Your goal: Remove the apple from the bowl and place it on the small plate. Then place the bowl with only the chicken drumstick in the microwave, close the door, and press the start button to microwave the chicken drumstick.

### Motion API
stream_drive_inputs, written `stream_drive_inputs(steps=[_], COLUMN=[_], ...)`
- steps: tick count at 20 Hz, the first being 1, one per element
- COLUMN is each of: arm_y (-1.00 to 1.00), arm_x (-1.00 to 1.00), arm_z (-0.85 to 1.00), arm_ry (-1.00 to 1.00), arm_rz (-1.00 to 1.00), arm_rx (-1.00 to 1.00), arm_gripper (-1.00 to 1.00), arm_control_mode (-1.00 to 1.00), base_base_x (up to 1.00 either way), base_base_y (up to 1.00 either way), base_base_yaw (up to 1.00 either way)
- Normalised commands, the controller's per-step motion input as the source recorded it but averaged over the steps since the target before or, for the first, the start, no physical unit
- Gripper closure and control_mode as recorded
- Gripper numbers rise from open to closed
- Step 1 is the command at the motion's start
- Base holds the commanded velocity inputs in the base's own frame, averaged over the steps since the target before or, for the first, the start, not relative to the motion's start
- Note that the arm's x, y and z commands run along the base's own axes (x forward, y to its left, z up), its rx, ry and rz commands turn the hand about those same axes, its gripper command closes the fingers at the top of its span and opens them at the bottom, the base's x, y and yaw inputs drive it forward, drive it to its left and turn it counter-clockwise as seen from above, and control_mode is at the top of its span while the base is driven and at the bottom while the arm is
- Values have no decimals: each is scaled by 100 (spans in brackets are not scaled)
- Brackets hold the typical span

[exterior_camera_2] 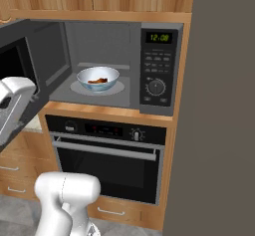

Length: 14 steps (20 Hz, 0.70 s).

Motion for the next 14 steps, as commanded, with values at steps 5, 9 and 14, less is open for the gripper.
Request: stream_drive_inputs(steps=[5, 9, 14], arm_y=[54, 58, 49], arm_x=[-35, -8, -21], arm_z=[-26, -38, -23], arm_ry=[-12, -17, -17], arm_rz=[1, 8, 9], arm_rx=[-12, -8, -8], arm_gripper=[-100, -100, -100], arm_control_mode=[-100, -100, -100], base_base_x=[0, 0, 0], base_base_y=[0, 0, 0], base_base_yaw=[0, 0, 0])
